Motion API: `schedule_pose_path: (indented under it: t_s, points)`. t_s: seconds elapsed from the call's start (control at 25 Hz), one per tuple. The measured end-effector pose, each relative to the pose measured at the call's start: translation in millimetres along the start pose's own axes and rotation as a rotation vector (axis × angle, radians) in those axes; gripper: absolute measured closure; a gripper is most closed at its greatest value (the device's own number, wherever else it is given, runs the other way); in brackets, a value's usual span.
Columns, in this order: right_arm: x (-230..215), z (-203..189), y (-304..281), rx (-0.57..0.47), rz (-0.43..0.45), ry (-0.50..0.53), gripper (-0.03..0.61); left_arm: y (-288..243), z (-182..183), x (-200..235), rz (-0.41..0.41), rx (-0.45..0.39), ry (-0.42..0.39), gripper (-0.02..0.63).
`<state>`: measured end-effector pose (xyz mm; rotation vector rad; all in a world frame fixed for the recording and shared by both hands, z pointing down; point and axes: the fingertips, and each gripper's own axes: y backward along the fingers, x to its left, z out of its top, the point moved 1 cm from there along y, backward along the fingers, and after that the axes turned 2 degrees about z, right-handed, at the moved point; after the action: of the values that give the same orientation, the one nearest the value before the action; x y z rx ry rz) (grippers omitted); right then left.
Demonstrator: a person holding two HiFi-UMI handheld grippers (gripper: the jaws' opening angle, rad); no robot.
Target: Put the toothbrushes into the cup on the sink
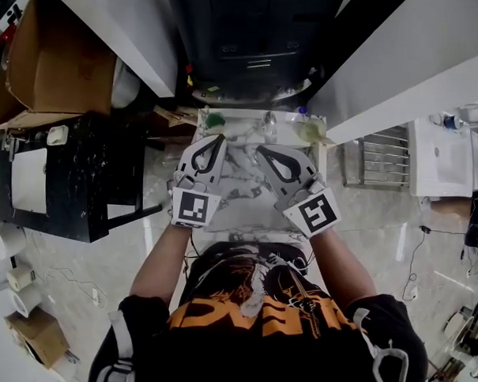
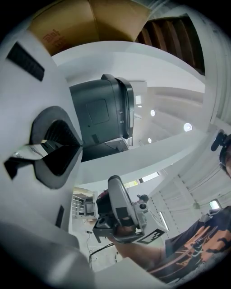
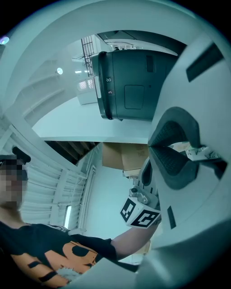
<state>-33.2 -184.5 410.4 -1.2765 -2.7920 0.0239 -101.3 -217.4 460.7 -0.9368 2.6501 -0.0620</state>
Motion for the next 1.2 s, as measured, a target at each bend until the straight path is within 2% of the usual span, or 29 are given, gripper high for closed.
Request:
schedule_pose_path:
  t_s: [0.32, 0.44, 0.64, 0.8, 0.84, 0.96, 1.0, 1.2]
  points:
    - [2, 15, 29, -0.024, -0.024, 0.015, 0.565, 13, 52, -24, -0.045, -0.085, -0.053, 0.591]
    - [2, 20, 40, -0.025, -0.03, 0.03, 0.565, 22, 66, -39, -0.076, -0.093, -0.065, 0.591]
    - [5, 35, 62, -0.049, -0.056, 0.015, 0.565, 36, 89, -60, -0.123, -0.115, -0.006, 0.591]
    - [12, 47, 76, -0.064, -0.063, 0.002, 0.565, 49, 108, -70, -0.143, -0.119, 0.006, 0.591]
    - [14, 51, 80, -0.068, -0.063, -0.003, 0.565, 52, 112, -71, -0.135, -0.126, 0.03, 0.591]
    - [23, 66, 91, -0.093, -0.055, -0.017, 0.565, 62, 126, -72, -0.076, -0.176, 0.205, 0.591]
    - [26, 71, 95, -0.103, -0.05, -0.022, 0.565, 65, 128, -73, -0.067, -0.183, 0.232, 0.591]
    - [37, 83, 106, -0.125, -0.024, -0.01, 0.565, 77, 136, -81, -0.068, -0.177, 0.258, 0.591]
